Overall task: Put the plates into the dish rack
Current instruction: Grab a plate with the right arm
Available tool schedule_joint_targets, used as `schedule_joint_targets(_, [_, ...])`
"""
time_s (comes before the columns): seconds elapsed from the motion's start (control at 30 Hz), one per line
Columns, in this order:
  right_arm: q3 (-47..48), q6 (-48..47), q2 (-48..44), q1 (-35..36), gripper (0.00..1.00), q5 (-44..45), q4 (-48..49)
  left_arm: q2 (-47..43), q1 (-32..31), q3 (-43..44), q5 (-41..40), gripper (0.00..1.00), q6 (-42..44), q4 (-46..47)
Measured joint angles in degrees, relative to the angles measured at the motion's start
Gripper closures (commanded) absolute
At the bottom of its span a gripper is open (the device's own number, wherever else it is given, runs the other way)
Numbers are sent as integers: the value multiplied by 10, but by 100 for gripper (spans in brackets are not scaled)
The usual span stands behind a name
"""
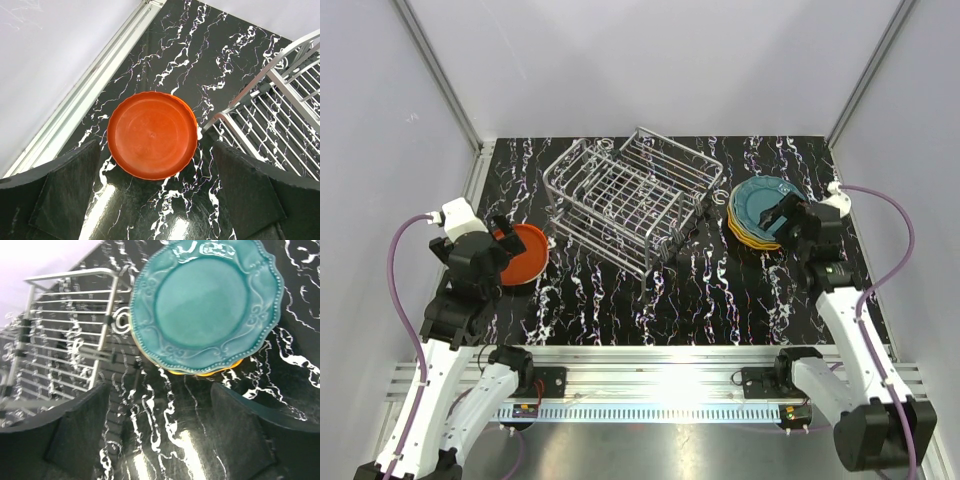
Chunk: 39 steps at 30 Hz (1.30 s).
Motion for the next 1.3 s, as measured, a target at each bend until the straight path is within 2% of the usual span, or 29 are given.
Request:
schedule_joint_targets(0.13, [20, 5, 49, 0, 22, 32, -6, -1, 0, 0, 2, 1, 0, 0])
schedule_joint_targets(0.17, [26, 6, 61, 0, 30, 44, -10, -1, 0, 0, 3, 1, 0, 0])
schedule_joint_targets(0.23, [41, 10, 86, 0, 34, 78, -22, -4, 0, 0, 5, 1, 0, 0])
schedule_joint_targets(0.27, [47, 15, 97, 0, 39, 96, -29, -6, 0, 0, 5, 1, 0, 0])
schedule_joint_targets(0.33, [52, 23, 114, -7, 42, 123, -35, -8, 0, 0, 7, 1, -1, 0])
schedule_joint_targets(0.5, [52, 55, 142, -71, 39, 120, -39, -9, 0, 0, 14, 1, -2, 0])
schedule_joint_targets(0.6, [43, 74, 150, -123, 33, 91, -31, -9, 0, 0, 16, 1, -4, 0])
schedule_joint_targets(0.8, [-13, 100, 155, -205, 28, 12, 15, -15, -1, 0, 16, 1, -6, 0])
schedule_joint_targets(1.0, [-32, 111, 200, -214, 28, -39, 72, -16, -1, 0, 18, 1, -8, 0])
schedule_joint_targets(1.3, [-39, 125, 262, -214, 28, -70, 141, -16, -1, 0, 22, 1, -8, 0])
